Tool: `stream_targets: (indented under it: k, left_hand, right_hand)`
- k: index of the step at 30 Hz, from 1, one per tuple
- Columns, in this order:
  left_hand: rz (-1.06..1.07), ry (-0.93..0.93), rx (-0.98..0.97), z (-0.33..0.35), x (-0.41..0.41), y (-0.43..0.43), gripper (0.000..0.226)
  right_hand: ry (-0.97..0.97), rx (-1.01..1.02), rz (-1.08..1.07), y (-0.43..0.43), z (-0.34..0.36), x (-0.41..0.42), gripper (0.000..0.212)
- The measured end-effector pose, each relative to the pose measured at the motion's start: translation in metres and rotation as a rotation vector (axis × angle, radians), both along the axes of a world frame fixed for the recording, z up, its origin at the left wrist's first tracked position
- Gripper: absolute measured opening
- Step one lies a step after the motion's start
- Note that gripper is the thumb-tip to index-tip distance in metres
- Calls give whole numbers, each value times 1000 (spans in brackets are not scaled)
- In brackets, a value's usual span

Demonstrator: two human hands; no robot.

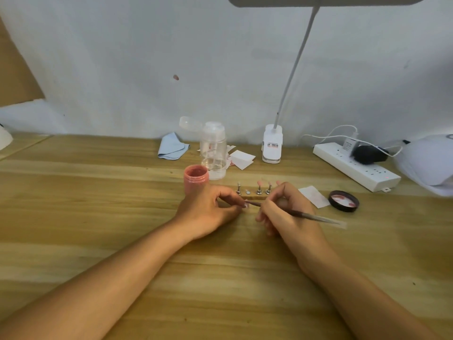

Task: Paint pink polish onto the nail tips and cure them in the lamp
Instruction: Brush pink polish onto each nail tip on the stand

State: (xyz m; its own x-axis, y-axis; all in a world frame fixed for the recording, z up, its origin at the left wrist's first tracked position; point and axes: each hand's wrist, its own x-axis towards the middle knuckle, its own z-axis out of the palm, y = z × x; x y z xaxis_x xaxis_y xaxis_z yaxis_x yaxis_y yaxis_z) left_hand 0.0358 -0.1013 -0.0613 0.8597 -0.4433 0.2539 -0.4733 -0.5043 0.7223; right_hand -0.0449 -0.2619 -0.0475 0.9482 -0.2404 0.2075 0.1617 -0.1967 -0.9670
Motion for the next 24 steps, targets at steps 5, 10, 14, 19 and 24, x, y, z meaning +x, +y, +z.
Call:
stream_targets:
  k: [5,10,14,19,24]
  left_hand:
    - [1,-9,-7,1,0,0,10]
    - [-10,5,-22,-1,3,0,10]
    - [-4,3,-38,-2,3,0,12]
    - [-9,13,-41,-4,2,-1,14]
    - [-25,17,-60,-2,0,-1,12]
  right_hand:
    - [8,54,-65,-2,1,3,16]
    - [14,21,-5,1,1,1,12]
    - [-9,94,-31,1,3,2,9]
    - [15,16,-7,0,-1,0,11]
    - [-18,80,4,1,3,-4,9]
